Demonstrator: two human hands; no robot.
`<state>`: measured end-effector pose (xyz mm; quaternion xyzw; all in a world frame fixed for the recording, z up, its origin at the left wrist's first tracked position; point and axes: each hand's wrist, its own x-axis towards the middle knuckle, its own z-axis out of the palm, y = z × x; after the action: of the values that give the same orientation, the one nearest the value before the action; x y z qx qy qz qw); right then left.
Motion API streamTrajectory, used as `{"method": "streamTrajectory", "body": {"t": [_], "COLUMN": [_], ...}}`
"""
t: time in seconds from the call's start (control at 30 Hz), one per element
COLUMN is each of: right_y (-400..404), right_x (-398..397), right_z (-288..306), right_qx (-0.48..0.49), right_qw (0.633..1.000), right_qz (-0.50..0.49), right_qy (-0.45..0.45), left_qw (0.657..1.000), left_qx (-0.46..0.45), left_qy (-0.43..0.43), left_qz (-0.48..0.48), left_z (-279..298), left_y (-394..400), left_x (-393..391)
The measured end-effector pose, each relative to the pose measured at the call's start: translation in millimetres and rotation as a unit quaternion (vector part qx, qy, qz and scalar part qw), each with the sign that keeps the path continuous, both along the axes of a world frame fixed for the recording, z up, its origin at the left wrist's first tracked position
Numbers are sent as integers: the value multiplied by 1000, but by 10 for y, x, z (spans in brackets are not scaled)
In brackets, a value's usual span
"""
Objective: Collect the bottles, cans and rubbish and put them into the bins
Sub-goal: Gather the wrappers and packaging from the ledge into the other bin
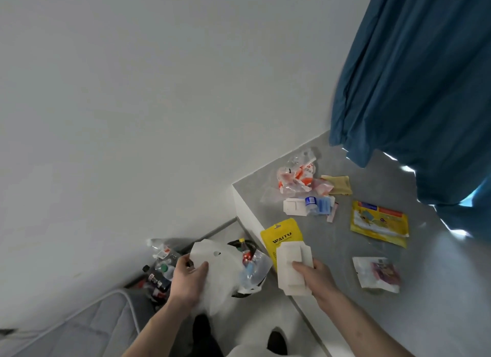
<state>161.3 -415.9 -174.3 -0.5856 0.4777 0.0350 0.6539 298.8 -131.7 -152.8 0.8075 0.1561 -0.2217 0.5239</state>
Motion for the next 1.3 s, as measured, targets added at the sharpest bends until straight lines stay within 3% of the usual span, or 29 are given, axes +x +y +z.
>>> {"method": "streamTrajectory", "body": {"t": [0.33, 0.53, 0.7, 1.0, 1.3], "right_y": [515, 845, 846, 615, 552], "right_x": [461, 880, 1124, 1522, 1855], "right_z": [-437, -928, -1723, -3506, -4889], "right_qx": [-2, -5, 7, 21, 30], "right_qw": [991, 980, 971, 963, 973], "right_qz": [-88, -112, -116, -136, -9], "right_qy": [102, 162, 208, 230, 228], "left_qw": [990, 969, 947, 942, 945], "left_qx": [71, 130, 146, 119, 143], "left_qy": [56, 102, 132, 173, 150], "left_qz": [-107, -182, -255, -261, -253], "left_z": [-374, -1110, -1931, -3645, -4935], "left_y": [226, 275, -7, -615, -822], "left_x": [1203, 1836, 2047, 2021, 1944]}}
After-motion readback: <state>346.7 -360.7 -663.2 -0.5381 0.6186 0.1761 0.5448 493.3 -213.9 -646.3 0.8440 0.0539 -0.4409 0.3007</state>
